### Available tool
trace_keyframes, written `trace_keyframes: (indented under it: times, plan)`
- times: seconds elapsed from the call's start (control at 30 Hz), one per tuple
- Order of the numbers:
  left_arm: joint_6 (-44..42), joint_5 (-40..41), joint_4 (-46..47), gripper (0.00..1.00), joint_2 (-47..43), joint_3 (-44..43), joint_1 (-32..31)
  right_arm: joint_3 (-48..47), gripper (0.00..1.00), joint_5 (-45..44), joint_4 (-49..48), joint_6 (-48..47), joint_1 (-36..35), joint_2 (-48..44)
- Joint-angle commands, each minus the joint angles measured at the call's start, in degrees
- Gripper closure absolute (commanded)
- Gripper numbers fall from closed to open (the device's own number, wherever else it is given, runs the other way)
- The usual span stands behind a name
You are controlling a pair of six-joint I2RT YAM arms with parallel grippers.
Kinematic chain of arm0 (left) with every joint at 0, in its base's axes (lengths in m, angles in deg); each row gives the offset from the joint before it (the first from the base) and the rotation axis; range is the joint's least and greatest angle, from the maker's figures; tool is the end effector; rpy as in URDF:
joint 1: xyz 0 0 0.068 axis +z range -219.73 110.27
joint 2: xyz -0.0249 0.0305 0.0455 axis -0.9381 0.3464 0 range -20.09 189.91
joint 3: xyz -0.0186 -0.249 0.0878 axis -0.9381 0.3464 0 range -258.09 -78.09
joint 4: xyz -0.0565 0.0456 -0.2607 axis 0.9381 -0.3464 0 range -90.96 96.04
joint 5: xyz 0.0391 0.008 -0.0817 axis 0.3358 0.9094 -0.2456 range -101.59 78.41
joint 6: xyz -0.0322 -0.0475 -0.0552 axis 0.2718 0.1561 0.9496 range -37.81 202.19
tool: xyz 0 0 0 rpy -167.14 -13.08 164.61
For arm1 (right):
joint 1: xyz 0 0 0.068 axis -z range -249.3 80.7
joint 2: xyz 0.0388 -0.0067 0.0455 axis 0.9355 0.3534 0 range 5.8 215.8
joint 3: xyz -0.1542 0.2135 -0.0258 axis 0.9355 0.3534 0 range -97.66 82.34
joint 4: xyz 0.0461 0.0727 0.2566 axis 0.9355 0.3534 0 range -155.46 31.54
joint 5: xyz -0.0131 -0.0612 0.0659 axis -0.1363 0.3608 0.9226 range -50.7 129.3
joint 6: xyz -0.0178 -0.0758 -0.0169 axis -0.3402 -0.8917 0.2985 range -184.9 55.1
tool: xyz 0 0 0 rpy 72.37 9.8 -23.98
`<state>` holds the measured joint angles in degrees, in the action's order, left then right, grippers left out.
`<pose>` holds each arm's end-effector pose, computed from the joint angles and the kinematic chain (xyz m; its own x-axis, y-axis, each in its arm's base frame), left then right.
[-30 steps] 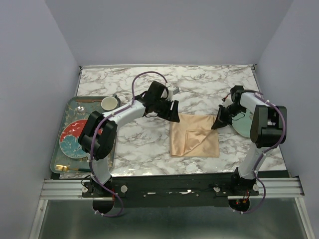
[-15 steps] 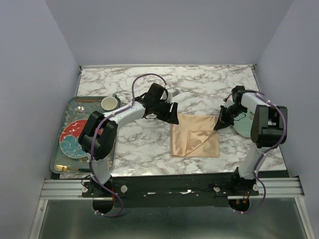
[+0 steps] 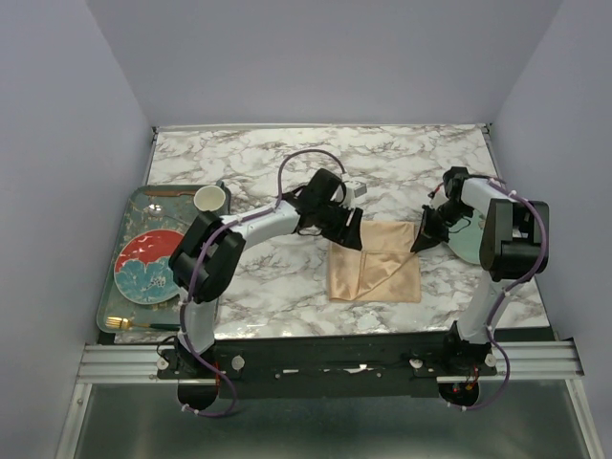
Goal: Fold the napkin into a case and place the utensils inside
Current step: Smooth out the square-folded napkin at the center of the board.
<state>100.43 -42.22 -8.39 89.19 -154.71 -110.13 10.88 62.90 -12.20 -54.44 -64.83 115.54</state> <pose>0.3139 -0.3130 0.1704 -0.7870 0.3161 -0.5299 0.6060 0.5575 -0.5675 0.3409 0.0009 0.1065 -0.9651 0.2424 0.0989 0.2617 0.8834 0.3887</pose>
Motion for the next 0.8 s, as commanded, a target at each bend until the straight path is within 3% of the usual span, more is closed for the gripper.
trace_keyframes:
  times: [0.0,0.27,0.77]
  plan:
    - [0.39,0.13,1.87,0.37,4.45,-3.88,-1.96,-1.22,0.99,-1.62,0.62,-0.44,0.36,1.62]
    - [-0.22,0.66,0.38,0.37,10.52,-9.24,-2.93,-1.93,0.99,-1.8,0.53,-0.53,0.28,3.38]
    - [1.62,-1.27,0.29,0.44,14.39,-10.74,-4.42,-2.37,0.99,-3.12,0.45,-0.09,0.28,4.52]
